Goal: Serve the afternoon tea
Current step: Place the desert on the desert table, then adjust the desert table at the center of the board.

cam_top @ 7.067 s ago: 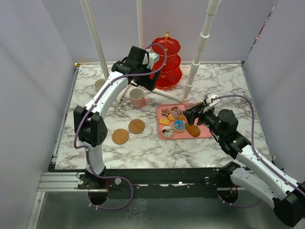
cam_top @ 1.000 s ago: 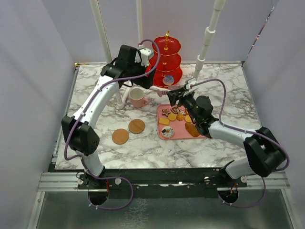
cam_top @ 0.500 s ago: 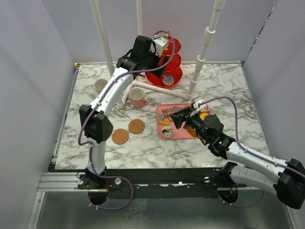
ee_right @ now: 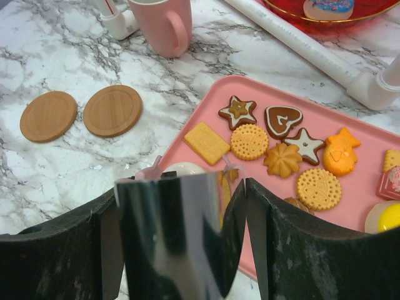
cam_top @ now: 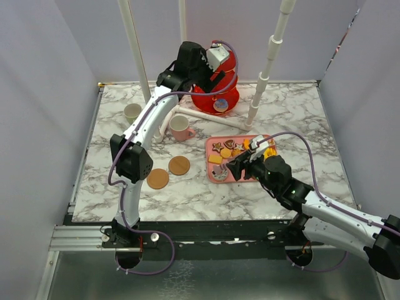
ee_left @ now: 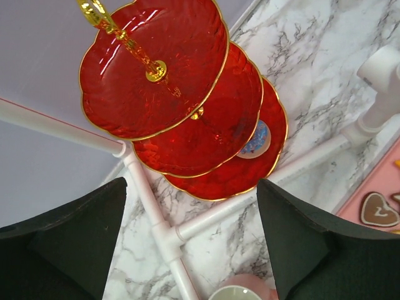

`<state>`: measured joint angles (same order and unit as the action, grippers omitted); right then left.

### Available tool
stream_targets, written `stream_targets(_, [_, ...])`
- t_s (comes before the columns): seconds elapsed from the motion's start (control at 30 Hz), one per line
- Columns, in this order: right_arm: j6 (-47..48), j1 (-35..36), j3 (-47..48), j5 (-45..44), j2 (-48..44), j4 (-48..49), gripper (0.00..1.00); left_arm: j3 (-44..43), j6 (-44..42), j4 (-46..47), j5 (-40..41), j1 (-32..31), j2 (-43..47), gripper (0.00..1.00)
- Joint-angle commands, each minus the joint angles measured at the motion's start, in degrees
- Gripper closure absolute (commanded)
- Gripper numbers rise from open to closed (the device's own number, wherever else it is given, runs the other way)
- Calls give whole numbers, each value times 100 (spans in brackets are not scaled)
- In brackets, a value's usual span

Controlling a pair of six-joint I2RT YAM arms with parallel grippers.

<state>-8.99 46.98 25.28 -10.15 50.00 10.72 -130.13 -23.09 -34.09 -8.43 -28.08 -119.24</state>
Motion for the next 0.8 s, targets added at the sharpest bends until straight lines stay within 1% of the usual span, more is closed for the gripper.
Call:
stream_targets(0.0, [3,40,-23,-149,-111,-160,32,-77,-1175,252,-42,-79,-230,14])
stream_targets(0.1, [1,39,-52,-132,-113,-189,32,30,-1654,425,11,-101,-301,14])
stream_targets(0.23, [-31,42,-151,-39,-183,-162,32,146,-1566,1081,407,-111,-446,18])
stream_targets(0.33, [-25,45,-217,-50,-233,-141,32,104,-1502,1404,454,-113,-543,22])
stream_targets(0.4, [-37,45,-244,-57,-236,-128,32,4,-1615,1482,497,-127,-651,24])
stream_targets(0.47, [-70,46,-275,-34,-236,-94,32,6,-1904,1486,521,-143,-755,23])
stream_targets(0.57, [-121,41,-311,-13,-263,-48,32,6,-2271,1485,635,-146,-923,18])
stream_targets(0.63, [-125,41,-338,-6,-294,-23,32,-17,-2466,1485,735,-150,-1022,18])
stream_targets(0.7, [-125,41,-352,-17,-284,-22,32,-169,-2445,1507,795,-146,-1144,21])
stream_targets(0.77, [-112,40,-384,-15,-260,9,32,-308,-2312,1590,801,-146,-1227,29])
